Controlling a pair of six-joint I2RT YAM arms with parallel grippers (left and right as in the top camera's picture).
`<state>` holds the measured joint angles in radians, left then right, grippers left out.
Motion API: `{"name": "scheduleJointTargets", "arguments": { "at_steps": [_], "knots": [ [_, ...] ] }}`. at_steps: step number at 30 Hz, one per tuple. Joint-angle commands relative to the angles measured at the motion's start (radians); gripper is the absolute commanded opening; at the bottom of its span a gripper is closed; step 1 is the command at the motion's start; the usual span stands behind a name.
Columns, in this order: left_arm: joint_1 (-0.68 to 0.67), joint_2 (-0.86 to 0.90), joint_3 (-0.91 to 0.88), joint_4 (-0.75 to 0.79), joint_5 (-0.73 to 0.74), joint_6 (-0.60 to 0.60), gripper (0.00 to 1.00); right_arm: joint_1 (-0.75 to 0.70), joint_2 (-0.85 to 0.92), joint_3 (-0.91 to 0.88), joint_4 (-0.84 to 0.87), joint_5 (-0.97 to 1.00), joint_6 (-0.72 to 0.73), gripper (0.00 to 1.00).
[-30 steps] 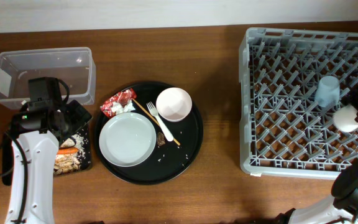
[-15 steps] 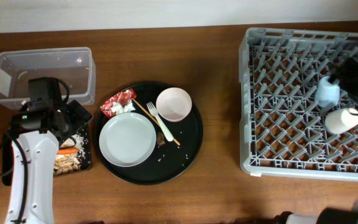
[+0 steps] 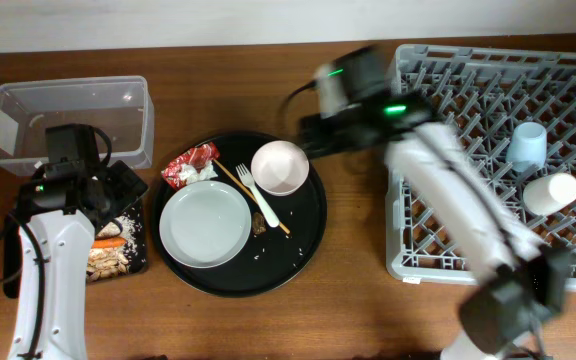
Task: Sort waste into correct bins and load items into the dishwasher rack
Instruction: 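Return the right gripper to the round tray and grasp the pink bowl, then carry the pink bowl to the rack and set it upright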
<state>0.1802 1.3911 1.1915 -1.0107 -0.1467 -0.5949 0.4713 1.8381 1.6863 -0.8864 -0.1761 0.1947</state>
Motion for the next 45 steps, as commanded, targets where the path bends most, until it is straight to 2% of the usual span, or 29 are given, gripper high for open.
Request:
{"name": "scheduleJointTargets", "arguments": {
  "at_steps": [1, 7, 19, 23, 26, 28, 32, 41, 45],
  "knots": [
    [0.004, -0.017, 0.019, -0.001, 0.0, 0.005, 0.99, 0.117, 0.151, 0.001, 0.051, 0.153, -0.006, 0.69],
    [0.004, -0.017, 0.019, -0.001, 0.0, 0.005, 0.99, 0.186, 0.29, 0.001, 0.148, 0.174, -0.003, 0.65],
    [0.004, -0.017, 0.019, -0.001, 0.0, 0.005, 0.99, 0.229, 0.387, 0.001, 0.212, 0.18, -0.003, 0.54],
    [0.004, -0.017, 0.019, -0.001, 0.0, 0.005, 0.99, 0.229, 0.388, 0.001, 0.211, 0.204, -0.003, 0.45],
    [0.004, -0.017, 0.019, -0.001, 0.0, 0.005, 0.99, 0.229, 0.377, 0.006, 0.204, 0.204, -0.003, 0.33],
    [0.004, -0.017, 0.019, -0.001, 0.0, 0.005, 0.99, 0.229, 0.365, 0.03, 0.179, 0.204, -0.003, 0.2],
    [0.004, -0.017, 0.019, -0.001, 0.0, 0.005, 0.99, 0.229, 0.338, 0.111, 0.103, 0.208, -0.003, 0.04],
    [0.004, -0.017, 0.019, -0.001, 0.0, 0.005, 0.99, 0.213, 0.255, 0.387, -0.163, 0.27, -0.002, 0.04],
    [0.004, -0.017, 0.019, -0.001, 0.0, 0.005, 0.99, 0.112, 0.163, 0.46, -0.288, 0.221, 0.074, 0.04]
  ]
}}
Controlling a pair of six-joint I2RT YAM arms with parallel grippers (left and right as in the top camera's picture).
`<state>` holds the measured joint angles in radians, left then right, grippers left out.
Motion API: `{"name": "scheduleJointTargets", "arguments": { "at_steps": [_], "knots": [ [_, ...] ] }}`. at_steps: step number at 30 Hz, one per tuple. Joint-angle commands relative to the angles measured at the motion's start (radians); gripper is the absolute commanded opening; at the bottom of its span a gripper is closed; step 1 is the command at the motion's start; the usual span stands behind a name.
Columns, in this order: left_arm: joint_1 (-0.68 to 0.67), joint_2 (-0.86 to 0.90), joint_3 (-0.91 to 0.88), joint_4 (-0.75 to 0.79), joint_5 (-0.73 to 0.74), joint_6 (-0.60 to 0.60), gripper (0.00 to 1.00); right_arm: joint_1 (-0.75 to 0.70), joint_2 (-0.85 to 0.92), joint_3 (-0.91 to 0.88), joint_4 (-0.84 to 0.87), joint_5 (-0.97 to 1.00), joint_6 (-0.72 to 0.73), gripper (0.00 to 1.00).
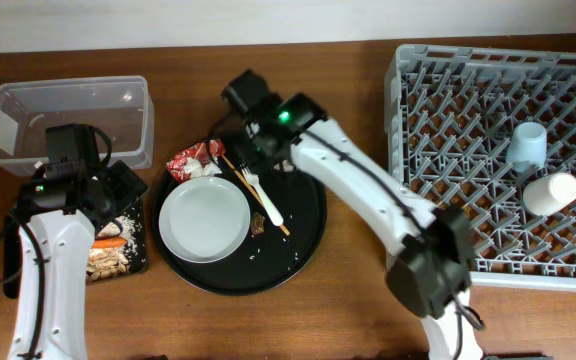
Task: Sort waste into correct bins and load items into the dishwasher rack
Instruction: 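Carry the pink bowl to the rack and set it upright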
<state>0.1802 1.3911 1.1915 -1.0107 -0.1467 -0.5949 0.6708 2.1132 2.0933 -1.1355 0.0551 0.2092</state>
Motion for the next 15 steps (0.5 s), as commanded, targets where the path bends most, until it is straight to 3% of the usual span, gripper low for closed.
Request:
{"name": "scheduleJointTargets", "arguments": {
  "at_steps": [1, 6, 9, 15],
  "knots": [
    [0.004, -0.017, 0.019, -0.001, 0.0, 0.005, 0.99, -0.13, -0.137, 0.053, -0.059, -0.052, 0.059, 0.04],
    [0.004, -0.017, 0.019, -0.001, 0.0, 0.005, 0.99, -0.401, -0.194, 0.053, -0.183, -0.33, 0.038, 0.04],
    [0.004, -0.017, 0.019, -0.001, 0.0, 0.005, 0.99, -0.606, -0.193, 0.014, -0.231, -0.544, -0.053, 0.04],
    [0.004, -0.017, 0.019, -0.001, 0.0, 0.005, 0.99, -0.861, -0.193, -0.15, -0.224, -0.865, -0.303, 0.04]
  ]
}}
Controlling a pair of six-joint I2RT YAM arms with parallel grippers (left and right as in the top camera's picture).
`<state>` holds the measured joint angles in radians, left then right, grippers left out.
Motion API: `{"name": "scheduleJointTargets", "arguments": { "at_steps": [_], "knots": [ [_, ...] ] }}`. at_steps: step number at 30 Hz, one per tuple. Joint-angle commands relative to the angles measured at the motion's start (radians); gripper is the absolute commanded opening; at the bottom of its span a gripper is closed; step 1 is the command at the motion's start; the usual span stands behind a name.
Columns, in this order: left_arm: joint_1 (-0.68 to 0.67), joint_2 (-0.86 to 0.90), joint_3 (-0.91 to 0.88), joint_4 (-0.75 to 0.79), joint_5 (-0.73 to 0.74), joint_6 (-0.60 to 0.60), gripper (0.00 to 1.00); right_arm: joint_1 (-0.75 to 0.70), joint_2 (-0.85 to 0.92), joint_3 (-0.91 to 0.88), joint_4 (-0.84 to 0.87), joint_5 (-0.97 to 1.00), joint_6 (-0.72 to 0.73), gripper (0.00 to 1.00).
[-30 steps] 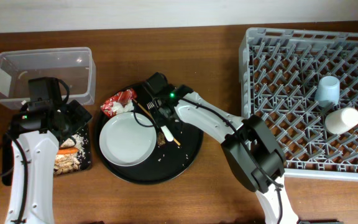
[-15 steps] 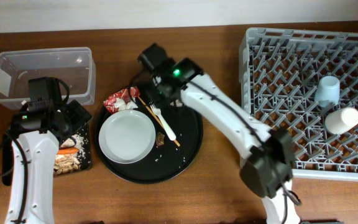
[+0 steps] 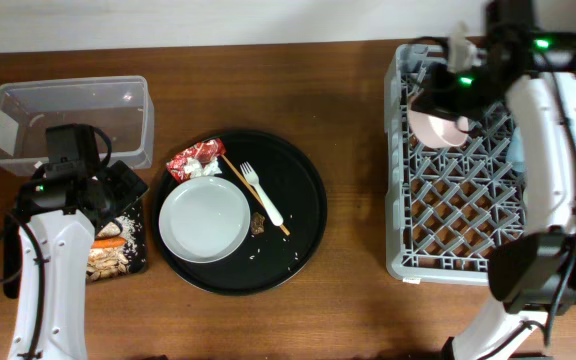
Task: Sort waste into correct bins and load items into the dishwasher rack
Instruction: 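Carry the pink bowl to the rack and set it upright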
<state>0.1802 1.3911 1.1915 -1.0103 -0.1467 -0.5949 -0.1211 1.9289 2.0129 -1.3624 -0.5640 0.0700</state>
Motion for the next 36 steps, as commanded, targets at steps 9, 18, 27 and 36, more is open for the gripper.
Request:
{"name": "scheduleJointTargets", "arguments": {
  "at_steps": [9, 18, 27, 36],
  "knots": [
    [0.004, -0.017, 0.019, -0.002, 0.0, 0.005, 0.99, -0.302, -0.009, -0.244, 0.036, -0.494, -0.327, 0.04],
    [0.004, -0.017, 0.019, -0.002, 0.0, 0.005, 0.99, -0.323, -0.008, -0.303, 0.113, -0.503, -0.346, 0.04],
    [0.004, -0.017, 0.019, -0.002, 0.0, 0.005, 0.99, -0.321, -0.002, -0.33, 0.252, -0.512, -0.283, 0.04],
    [0.004, -0.017, 0.019, -0.001, 0.0, 0.005, 0.99, -0.308, 0.076, -0.33, 0.415, -0.585, -0.188, 0.04]
  ]
}}
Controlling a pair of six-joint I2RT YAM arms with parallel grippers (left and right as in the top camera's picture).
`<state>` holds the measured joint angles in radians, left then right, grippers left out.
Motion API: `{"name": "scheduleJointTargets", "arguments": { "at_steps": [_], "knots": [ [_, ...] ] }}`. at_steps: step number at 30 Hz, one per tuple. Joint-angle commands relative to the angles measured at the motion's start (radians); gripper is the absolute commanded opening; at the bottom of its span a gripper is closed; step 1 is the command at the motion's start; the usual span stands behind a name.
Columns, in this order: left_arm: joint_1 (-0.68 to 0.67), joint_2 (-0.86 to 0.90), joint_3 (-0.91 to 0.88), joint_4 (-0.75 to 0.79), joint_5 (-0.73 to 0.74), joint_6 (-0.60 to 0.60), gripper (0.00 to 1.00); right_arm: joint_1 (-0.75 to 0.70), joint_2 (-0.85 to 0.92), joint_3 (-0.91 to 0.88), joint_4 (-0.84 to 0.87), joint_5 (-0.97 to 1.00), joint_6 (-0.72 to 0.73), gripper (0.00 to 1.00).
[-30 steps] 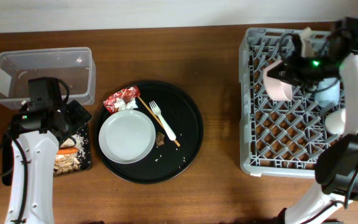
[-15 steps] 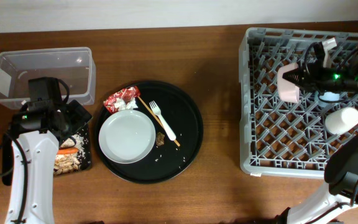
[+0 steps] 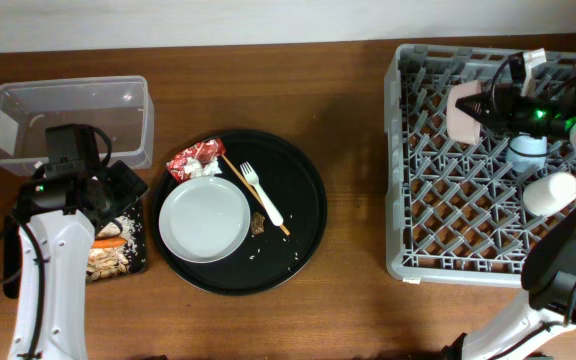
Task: Sort waste into correct bins and load items into the dishwasher rack
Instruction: 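Carry the pink bowl to the rack and set it upright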
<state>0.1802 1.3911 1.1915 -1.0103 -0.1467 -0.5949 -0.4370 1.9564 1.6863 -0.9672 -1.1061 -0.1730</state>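
A pale pink bowl point(image 3: 462, 112) stands on edge among the tines at the back of the grey dishwasher rack point(image 3: 438, 200). My right gripper point(image 3: 486, 106) is at the bowl's right side and looks shut on its rim. On the round black tray point(image 3: 303, 215) lie a white plate point(image 3: 205, 222), a white fork point(image 3: 261, 192), a wooden stick point(image 3: 238, 178), a red wrapper point(image 3: 192, 162) and crumbs. My left gripper point(image 3: 123, 192) hangs over the dark food-waste bin point(image 3: 118, 250), its fingers too dark to read.
A clear plastic bin point(image 3: 68, 120) sits at the back left. A light blue cup point(image 3: 528, 150) and a white cup point(image 3: 551, 192) rest in the rack's right part, close to my right arm. Bare wood lies between tray and rack.
My right gripper with the bowl has shifted right and lower into the rack's back row. The bowl now stands on edge among the tines. The left arm is unchanged.
The bowl sat on the tray beside the plate with my right arm blurred over it. Then the right gripper was down at the tray's back edge over the bowl's spot. Afterwards the bowl was gone from the tray and held over the rack, and now it is set into it.
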Motion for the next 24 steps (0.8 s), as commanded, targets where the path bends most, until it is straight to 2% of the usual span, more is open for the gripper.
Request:
{"name": "scheduleJointTargets", "arguments": {
  "at_steps": [1, 7, 14, 24],
  "knots": [
    [0.004, -0.017, 0.019, -0.002, 0.0, 0.005, 0.99, 0.008, 0.06, -0.003, 0.023, -0.046, 0.055, 0.04],
    [0.004, -0.017, 0.019, -0.002, 0.0, 0.005, 0.99, -0.005, 0.11, -0.003, 0.031, -0.029, 0.056, 0.04],
    [0.004, -0.017, 0.019, -0.001, 0.0, 0.005, 0.99, -0.024, 0.116, -0.003, 0.02, 0.182, 0.133, 0.05],
    [0.004, -0.017, 0.019, -0.002, 0.0, 0.005, 0.99, -0.081, 0.116, -0.003, -0.013, 0.227, 0.134, 0.1]
  ]
}}
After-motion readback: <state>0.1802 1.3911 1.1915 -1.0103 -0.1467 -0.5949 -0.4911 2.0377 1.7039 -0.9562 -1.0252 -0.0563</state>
